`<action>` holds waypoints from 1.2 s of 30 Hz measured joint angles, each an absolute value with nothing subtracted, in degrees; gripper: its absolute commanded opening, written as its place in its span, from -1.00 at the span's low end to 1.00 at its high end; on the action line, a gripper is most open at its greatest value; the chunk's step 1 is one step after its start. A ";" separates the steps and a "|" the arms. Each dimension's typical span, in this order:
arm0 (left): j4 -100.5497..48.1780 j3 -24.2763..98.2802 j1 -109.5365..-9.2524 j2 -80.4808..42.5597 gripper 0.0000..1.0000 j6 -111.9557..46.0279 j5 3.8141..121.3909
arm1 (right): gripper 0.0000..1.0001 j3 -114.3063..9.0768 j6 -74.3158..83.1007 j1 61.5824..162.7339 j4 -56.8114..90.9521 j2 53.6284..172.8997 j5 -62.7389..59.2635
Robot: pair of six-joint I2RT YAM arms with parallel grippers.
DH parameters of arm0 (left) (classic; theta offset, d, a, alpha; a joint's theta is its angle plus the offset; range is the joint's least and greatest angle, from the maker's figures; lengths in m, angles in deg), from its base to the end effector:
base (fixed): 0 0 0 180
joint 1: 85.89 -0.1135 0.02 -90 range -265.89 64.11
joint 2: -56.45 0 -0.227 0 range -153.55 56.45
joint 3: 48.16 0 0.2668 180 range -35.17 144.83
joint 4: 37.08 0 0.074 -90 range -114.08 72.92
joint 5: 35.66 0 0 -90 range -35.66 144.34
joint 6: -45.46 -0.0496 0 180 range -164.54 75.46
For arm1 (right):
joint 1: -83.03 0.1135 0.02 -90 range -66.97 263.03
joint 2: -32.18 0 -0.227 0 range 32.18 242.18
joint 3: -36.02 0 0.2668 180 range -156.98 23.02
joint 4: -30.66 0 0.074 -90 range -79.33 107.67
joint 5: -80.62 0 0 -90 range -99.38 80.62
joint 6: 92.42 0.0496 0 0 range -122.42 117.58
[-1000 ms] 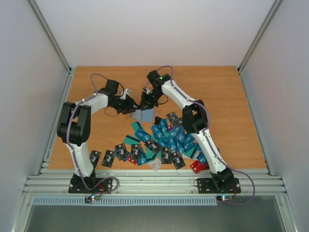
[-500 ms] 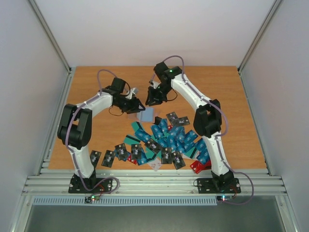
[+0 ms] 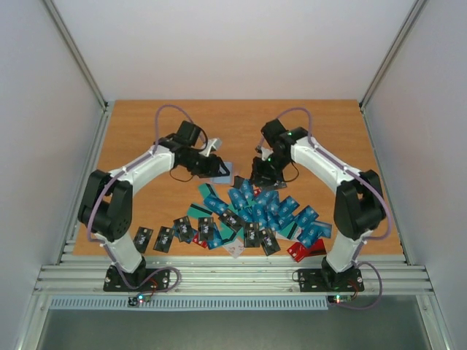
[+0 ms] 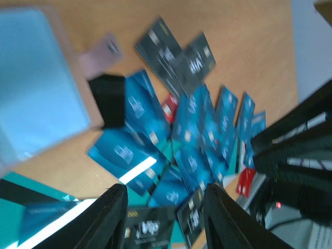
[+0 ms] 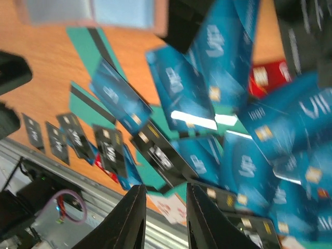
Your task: Put the credit cards into the card holder
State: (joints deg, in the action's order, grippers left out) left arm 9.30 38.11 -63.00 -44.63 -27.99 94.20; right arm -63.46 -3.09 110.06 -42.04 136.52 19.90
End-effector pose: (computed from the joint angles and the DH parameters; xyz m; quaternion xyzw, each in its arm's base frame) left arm 0.3336 -0.1754 0.1699 0.1350 0.9045 -0.3897 0.1088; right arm 0.3162 0.1885 0.1963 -0.2568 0.9273 0.2685 0.0448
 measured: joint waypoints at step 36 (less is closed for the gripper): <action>-12.77 15.36 -26.63 -33.75 -0.02 9.85 77.56 | -0.61 -15.88 12.10 110.04 -36.81 105.76 15.55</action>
State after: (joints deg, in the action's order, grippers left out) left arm -12.77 15.36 -26.63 -33.75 9.85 77.56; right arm -15.88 12.10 110.04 -36.81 105.76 15.55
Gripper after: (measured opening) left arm 0.468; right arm 0.202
